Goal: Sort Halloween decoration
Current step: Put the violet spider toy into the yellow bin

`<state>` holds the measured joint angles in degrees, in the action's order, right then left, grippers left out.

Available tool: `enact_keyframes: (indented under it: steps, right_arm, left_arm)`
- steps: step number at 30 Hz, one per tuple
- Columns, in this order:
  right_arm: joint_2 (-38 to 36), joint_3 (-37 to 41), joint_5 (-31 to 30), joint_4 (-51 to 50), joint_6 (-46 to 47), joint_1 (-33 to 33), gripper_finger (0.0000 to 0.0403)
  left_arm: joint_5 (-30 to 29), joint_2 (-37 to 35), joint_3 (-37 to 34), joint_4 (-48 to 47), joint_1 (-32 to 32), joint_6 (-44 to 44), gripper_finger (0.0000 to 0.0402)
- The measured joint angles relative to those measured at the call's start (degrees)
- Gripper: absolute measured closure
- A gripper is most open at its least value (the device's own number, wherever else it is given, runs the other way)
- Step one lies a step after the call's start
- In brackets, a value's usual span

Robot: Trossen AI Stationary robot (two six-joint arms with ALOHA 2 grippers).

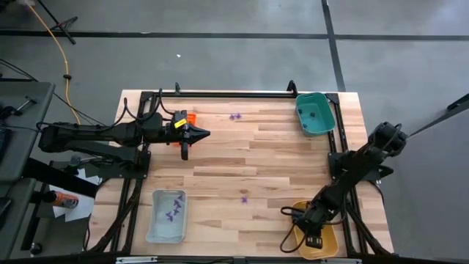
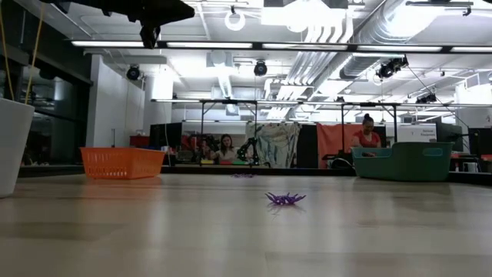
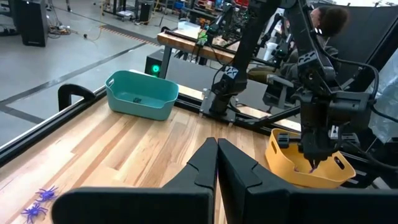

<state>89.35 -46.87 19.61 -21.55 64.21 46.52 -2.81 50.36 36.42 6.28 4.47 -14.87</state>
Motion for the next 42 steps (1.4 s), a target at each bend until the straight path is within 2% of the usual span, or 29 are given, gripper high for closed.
enact_keyframes:
  steps: [6,10,13,15,16,18,22,24,25,28,33,35,38,42]
  right_arm:
    - [-0.8,0.0,-0.6,0.0,2.2,0.0,0.0317]
    - [-4.3,0.0,-0.1,-0.1,1.3,0.1,0.0265]
    - [-9.4,0.0,1.5,0.5,0.9,0.1,0.0248]
    - [-14.0,0.0,-1.2,1.9,1.3,0.0,0.0246]
    - [-16.5,0.0,-4.0,2.5,1.2,-0.6,0.0246]
    - [-21.4,0.0,-15.2,4.4,-0.5,-2.8,0.0247]
    - [-28.7,0.0,-47.1,11.0,-12.6,-10.6,0.0249]
    - [-30.8,0.0,-56.6,14.7,-22.0,-16.5,0.0249]
    - [-31.3,0.0,-58.3,16.9,-26.5,-19.8,0.0249]
    - [-31.5,0.0,-55.4,25.2,-36.4,-30.0,0.0249]
    - [-27.3,0.0,-38.5,38.0,-46.6,-42.2,0.0249]
    - [-25.2,0.0,-33.9,41.0,-48.2,-45.2,0.0249]
    - [-21.5,0.0,-32.0,43.1,-49.3,-47.7,0.0255]
    - [-17.0,0.0,-28.9,46.4,-50.6,-48.8,0.0302]
  left_arm:
    - [0.0,0.0,0.0,0.0,0.0,0.0,0.0401]
    - [0.0,0.0,0.0,0.0,0.0,0.0,0.0402]
    - [0.0,0.0,0.0,0.0,0.0,0.0,0.0401]
    - [0.0,0.0,0.0,0.0,0.0,0.0,0.0402]
    - [0.0,0.0,0.0,0.0,0.0,0.0,0.0402]
    - [0.0,0.0,0.0,0.0,0.0,0.0,0.0402]
    - [0.0,0.0,0.0,0.1,0.0,-1.7,0.0402]
    - [0.0,0.0,0.0,1.0,0.0,-2.9,0.0402]
    - [0.0,0.0,0.0,1.6,0.0,-2.9,0.0402]
    - [0.0,0.0,0.0,4.3,0.0,-2.9,0.0402]
    - [0.0,0.0,0.0,8.1,0.0,0.0,0.0402]
    - [0.0,0.0,0.0,8.7,0.0,0.1,0.0402]
    - [0.0,0.0,0.0,8.7,0.0,0.0,0.0402]
    - [0.0,0.0,0.0,8.7,0.0,0.0,0.0402]
